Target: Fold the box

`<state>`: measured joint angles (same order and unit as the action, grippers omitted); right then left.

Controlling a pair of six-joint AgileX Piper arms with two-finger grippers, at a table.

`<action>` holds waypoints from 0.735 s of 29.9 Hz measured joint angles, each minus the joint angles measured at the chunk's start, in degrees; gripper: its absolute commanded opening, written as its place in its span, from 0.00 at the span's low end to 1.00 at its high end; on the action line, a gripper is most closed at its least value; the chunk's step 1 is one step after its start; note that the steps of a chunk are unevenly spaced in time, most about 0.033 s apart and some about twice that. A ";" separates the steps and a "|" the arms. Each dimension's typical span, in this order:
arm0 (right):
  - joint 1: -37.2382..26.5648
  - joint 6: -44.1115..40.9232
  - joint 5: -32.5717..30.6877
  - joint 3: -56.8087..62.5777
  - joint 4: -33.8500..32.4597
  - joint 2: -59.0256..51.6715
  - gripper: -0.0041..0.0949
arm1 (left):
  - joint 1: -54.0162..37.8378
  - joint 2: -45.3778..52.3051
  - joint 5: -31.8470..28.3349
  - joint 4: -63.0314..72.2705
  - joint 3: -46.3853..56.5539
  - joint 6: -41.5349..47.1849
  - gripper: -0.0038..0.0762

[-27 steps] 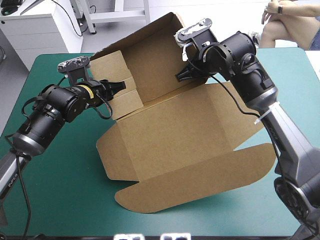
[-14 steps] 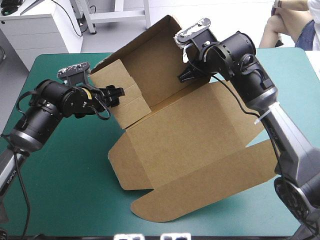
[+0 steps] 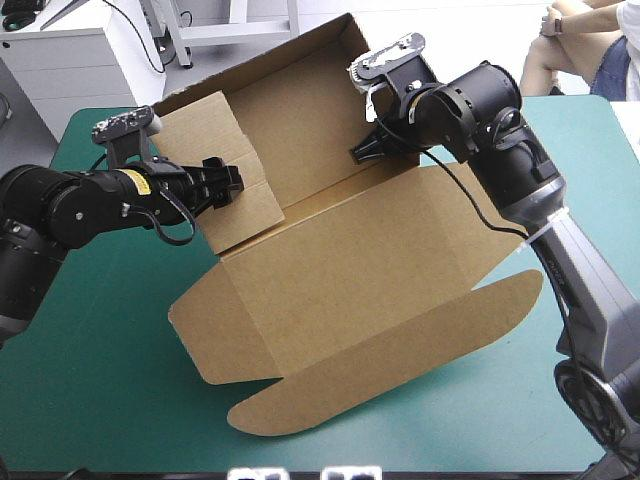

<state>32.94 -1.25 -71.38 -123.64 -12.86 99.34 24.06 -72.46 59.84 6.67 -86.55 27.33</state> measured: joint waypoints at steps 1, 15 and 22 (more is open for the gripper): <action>0.00 -0.06 0.00 -0.04 0.06 -0.05 0.02 | 0.00 0.44 -0.05 0.46 0.15 0.00 0.75; 0.05 0.26 -0.05 -0.06 -0.45 -0.12 0.02 | 5.68 3.11 -4.62 -6.37 6.88 8.69 0.75; 0.05 -0.39 -0.05 -0.06 -0.13 -0.12 0.02 | 6.30 1.24 -10.91 -14.11 12.07 16.00 0.75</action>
<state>32.99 -1.64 -71.44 -123.71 -12.99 99.23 30.36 -71.22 48.92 -7.44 -74.47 43.33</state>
